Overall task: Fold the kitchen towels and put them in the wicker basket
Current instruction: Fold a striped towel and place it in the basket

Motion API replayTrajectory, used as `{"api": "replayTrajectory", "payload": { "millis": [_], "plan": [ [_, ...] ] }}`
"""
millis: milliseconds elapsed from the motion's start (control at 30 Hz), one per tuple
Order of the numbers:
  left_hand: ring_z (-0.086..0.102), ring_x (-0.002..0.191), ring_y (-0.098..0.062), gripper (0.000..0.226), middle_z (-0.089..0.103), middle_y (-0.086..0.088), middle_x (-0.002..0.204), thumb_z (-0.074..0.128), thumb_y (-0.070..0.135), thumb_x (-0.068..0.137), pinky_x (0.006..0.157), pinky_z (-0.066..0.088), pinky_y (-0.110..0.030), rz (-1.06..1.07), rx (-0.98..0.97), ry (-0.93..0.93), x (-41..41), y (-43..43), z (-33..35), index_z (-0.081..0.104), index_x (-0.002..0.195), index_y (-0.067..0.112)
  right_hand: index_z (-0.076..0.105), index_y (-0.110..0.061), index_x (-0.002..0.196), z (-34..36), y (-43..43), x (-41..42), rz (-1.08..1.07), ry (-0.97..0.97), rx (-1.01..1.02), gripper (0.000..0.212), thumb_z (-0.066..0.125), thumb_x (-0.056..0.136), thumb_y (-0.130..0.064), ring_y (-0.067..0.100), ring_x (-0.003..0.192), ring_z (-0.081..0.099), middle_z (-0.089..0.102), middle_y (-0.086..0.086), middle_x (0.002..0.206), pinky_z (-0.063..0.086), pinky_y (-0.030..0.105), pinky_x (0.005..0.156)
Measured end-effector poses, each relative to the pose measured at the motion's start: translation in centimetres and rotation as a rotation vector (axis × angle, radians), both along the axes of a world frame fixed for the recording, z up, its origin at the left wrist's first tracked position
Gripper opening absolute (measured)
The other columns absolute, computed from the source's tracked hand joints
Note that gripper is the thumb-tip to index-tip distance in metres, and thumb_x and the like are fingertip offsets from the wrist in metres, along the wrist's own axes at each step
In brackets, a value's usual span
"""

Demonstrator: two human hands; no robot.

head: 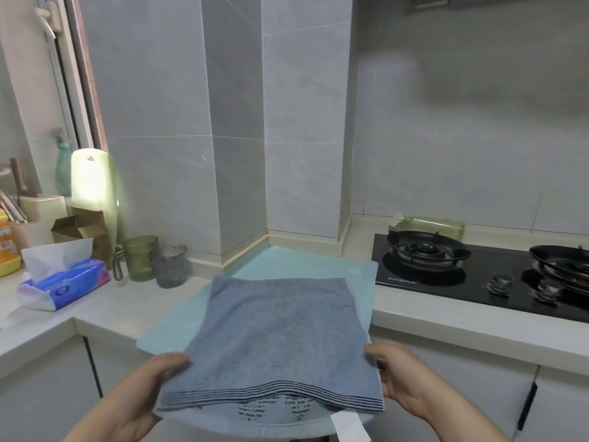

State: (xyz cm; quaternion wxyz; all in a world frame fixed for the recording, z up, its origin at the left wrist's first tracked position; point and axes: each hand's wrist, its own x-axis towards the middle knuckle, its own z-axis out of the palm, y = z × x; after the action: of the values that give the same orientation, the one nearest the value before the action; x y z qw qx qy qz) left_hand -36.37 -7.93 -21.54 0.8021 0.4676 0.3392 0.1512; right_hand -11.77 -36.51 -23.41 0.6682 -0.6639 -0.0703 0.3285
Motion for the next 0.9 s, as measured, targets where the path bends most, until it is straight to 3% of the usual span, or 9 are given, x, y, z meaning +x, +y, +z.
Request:
{"api": "replayTrajectory", "payload": {
  "millis": [100,200,300,400,533,633,700,800,900],
  "plan": [
    [0.064,0.101,-0.044,0.032,0.068,-0.03,0.11,0.052,0.011,0.091,0.085,0.053,-0.052,-0.022,0.031,0.018,1.3,0.6,1.3,0.058,0.121,-0.001,0.064,0.005,0.108,1.1,1.3,0.8,-0.023,-0.025,0.046,0.022,0.048,0.095,-0.004,0.032,0.091,0.072,0.074,0.02,0.1,0.058,0.043,0.077],
    [0.066,0.093,-0.041,0.027,0.07,-0.029,0.102,0.051,0.014,0.096,0.075,0.053,-0.048,-0.063,0.095,0.076,3.1,1.6,2.5,0.059,0.117,-0.001,0.066,-0.001,0.11,2.5,2.6,1.6,0.014,0.001,0.073,0.023,0.048,0.096,-0.005,0.032,0.098,0.07,0.074,0.017,0.102,0.055,0.045,0.087],
    [0.067,0.086,-0.039,0.028,0.072,-0.027,0.092,0.055,0.013,0.095,0.074,0.053,-0.045,-0.085,0.211,0.185,5.3,3.0,3.2,0.06,0.116,-0.004,0.065,0.0,0.11,3.8,3.8,2.9,0.01,0.002,0.071,0.023,0.048,0.096,-0.004,0.034,0.097,0.07,0.074,0.018,0.101,0.055,0.043,0.081],
    [0.067,0.084,-0.036,0.042,0.068,-0.025,0.099,0.06,0.014,0.092,0.075,0.055,-0.042,-0.091,0.264,0.24,7.9,4.9,3.6,0.053,0.128,-0.007,0.063,0.002,0.11,4.5,4.9,4.8,-0.045,-0.001,0.034,0.022,0.049,0.095,-0.003,0.036,0.093,0.069,0.072,0.022,0.102,0.057,0.044,0.075],
    [0.064,0.074,-0.032,0.042,0.066,-0.021,0.091,0.056,0.013,0.094,0.068,0.053,-0.039,-0.085,0.27,0.271,11.1,7.1,3.8,0.051,0.13,-0.009,0.061,0.004,0.113,5.3,6.4,6.9,-0.041,0.007,-0.013,0.023,0.053,0.092,-0.004,0.034,0.078,0.068,0.066,0.024,0.1,0.058,0.039,0.056],
    [0.066,0.078,-0.033,0.037,0.069,-0.021,0.093,0.056,0.013,0.095,0.073,0.054,-0.043,-0.058,0.253,0.294,13.3,7.9,3.9,0.053,0.126,-0.008,0.056,0.004,0.106,5.9,7.7,8.2,-0.017,0.119,0.007,0.015,0.052,0.094,-0.004,0.034,0.07,0.068,0.061,0.022,0.098,0.06,0.043,0.055],
    [0.066,0.085,-0.035,0.032,0.069,-0.022,0.097,0.058,0.013,0.094,0.082,0.053,-0.045,-0.059,0.262,0.313,14.7,8.4,3.9,0.058,0.119,-0.006,0.054,0.001,0.106,5.9,8.8,9.3,-0.029,0.147,-0.02,0.014,0.052,0.095,-0.007,0.032,0.067,0.067,0.057,0.018,0.095,0.061,0.046,0.065],
    [0.065,0.1,-0.038,0.03,0.069,-0.023,0.107,0.061,0.015,0.092,0.097,0.049,-0.05,-0.111,0.303,0.369,16.6,9.1,3.6,0.063,0.114,-0.006,0.058,-0.001,0.102,5.4,10.7,10.9,-0.066,0.057,-0.128,0.014,0.055,0.092,-0.011,0.031,0.077,0.062,0.059,0.017,0.093,0.056,0.042,0.073],
    [0.065,0.093,-0.037,0.024,0.069,-0.022,0.1,0.062,0.014,0.091,0.091,0.051,-0.049,-0.075,0.362,0.398,17.8,9.2,3.5,0.064,0.104,-0.006,0.06,0.001,0.107,4.8,12.4,12.1,-0.128,-0.09,-0.264,0.024,0.062,0.087,-0.013,0.031,0.077,0.065,0.069,0.02,0.098,0.054,0.038,0.074]
  ]
}}
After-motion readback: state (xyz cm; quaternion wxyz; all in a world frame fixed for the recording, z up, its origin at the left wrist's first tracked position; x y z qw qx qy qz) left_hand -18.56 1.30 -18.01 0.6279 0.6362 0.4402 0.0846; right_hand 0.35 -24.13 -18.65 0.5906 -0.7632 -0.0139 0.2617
